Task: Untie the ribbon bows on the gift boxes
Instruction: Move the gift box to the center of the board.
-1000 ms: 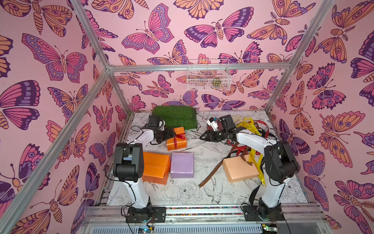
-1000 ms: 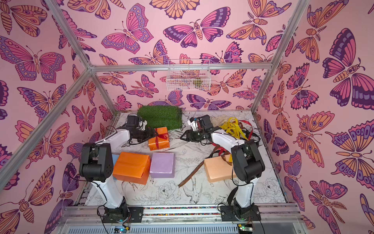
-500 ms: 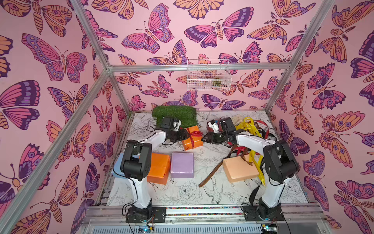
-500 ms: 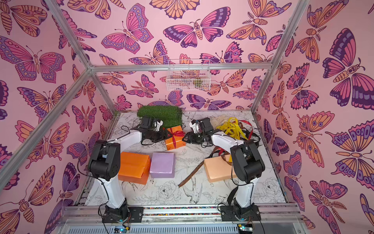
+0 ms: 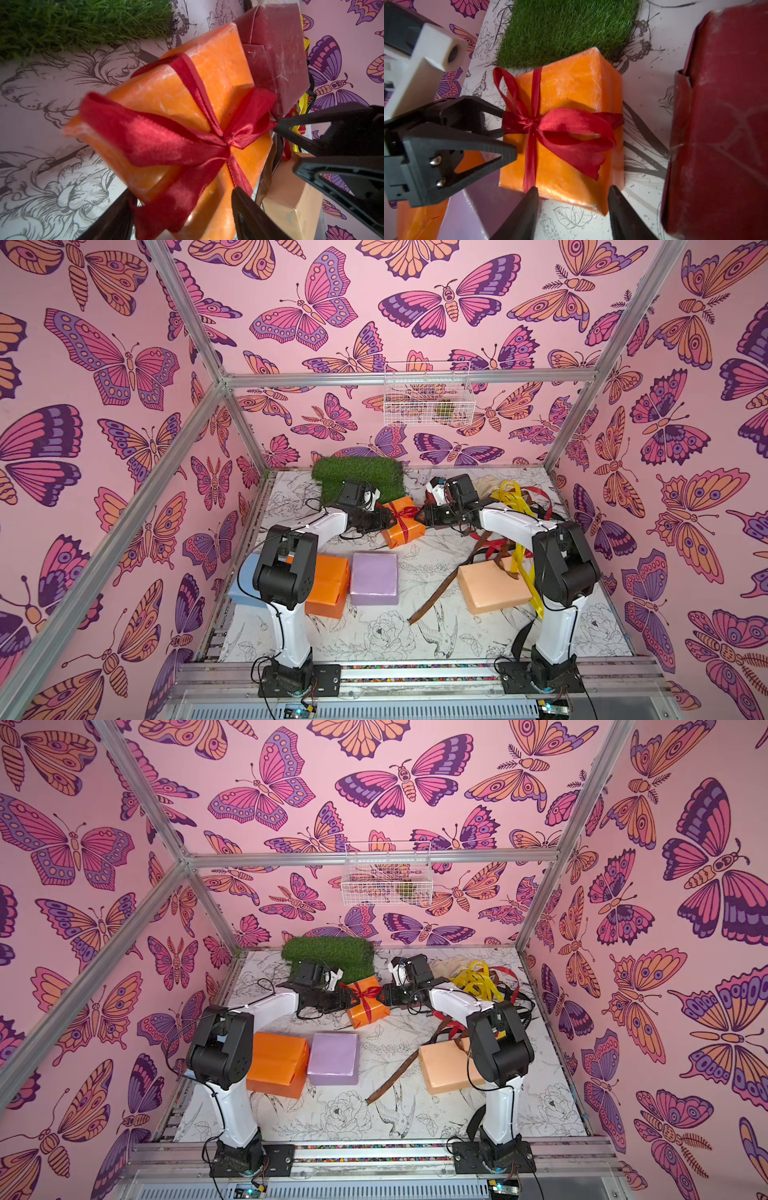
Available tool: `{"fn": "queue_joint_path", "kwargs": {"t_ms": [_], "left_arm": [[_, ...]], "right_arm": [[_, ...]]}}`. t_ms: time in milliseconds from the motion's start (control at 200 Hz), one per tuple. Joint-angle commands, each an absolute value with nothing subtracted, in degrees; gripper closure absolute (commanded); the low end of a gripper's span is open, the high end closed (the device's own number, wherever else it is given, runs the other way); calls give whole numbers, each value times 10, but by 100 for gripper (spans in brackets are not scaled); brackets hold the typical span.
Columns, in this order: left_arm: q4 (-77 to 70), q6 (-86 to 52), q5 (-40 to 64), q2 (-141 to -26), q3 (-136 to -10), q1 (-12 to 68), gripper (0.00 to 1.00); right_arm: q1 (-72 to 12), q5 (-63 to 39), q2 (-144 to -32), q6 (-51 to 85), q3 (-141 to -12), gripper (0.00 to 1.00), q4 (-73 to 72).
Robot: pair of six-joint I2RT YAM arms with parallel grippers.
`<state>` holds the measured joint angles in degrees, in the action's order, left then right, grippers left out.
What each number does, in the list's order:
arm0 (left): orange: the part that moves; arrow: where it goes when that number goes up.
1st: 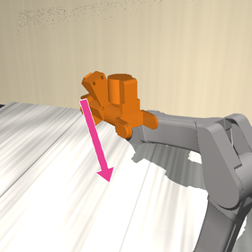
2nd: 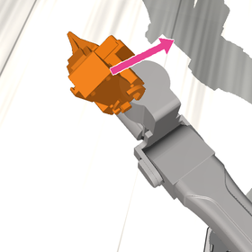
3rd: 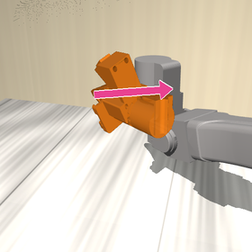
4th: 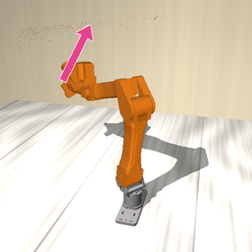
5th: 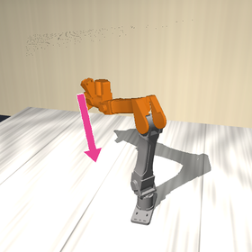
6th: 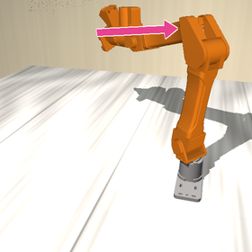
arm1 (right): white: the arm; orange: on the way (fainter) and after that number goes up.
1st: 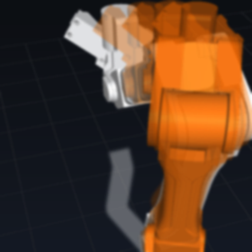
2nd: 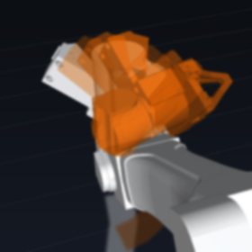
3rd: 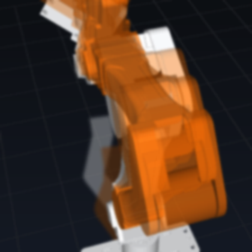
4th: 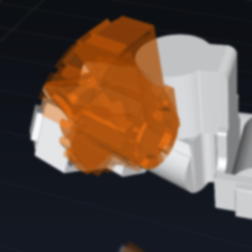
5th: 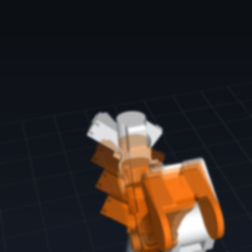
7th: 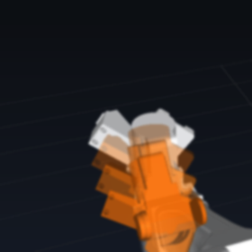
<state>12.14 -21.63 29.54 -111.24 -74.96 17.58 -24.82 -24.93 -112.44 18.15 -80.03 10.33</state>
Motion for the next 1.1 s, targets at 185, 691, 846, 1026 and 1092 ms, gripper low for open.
{"fn": "queue_joint_path", "kwargs": {"t_ms": [185, 691, 846, 1026, 1092], "left_arm": [[119, -202, 269, -1122, -762, 174, 27], [119, -165, 334, -1117, -735, 197, 35], [119, -163, 320, -1097, -708, 216, 36], [118, -163, 320, -1074, -683, 232, 36], [118, -162, 319, -1070, -679, 239, 36]], "right_arm": [[-245, -262, -1182, 149, -867, 42, 137], [-244, -328, -1130, 214, -765, 44, 75], [-244, -325, -1098, 229, -733, 46, 76], [-246, -325, -1050, 242, -685, 47, 79], [-246, -320, -1032, 242, -663, 47, 82]]}}
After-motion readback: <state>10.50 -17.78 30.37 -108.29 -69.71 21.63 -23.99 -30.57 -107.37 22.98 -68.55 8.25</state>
